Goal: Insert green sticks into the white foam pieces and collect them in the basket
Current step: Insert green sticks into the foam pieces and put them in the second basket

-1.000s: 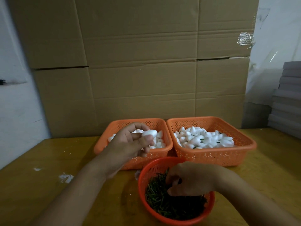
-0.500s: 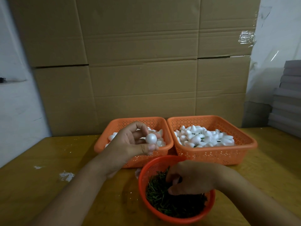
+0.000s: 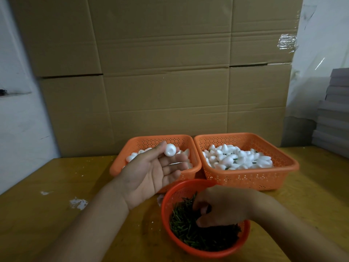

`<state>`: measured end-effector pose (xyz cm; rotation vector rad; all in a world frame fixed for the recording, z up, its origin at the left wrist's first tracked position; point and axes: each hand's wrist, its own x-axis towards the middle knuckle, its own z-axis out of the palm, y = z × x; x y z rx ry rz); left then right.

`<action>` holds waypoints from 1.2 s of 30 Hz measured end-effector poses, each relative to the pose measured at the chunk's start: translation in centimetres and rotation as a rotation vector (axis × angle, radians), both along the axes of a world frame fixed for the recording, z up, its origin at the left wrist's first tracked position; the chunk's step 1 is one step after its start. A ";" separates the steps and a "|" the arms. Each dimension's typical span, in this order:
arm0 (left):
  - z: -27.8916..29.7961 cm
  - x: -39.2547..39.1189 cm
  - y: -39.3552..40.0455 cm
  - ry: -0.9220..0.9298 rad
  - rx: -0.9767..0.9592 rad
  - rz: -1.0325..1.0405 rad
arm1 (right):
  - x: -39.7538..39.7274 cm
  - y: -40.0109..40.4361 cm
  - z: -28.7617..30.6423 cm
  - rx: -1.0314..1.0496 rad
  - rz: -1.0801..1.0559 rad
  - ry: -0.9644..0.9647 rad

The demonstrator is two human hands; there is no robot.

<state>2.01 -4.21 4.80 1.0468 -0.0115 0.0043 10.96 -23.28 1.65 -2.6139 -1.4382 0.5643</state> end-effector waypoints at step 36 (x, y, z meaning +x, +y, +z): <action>-0.1 -0.2 0.4 -0.080 0.062 0.004 | -0.5 -1.2 3.7 1.096 -0.137 1.156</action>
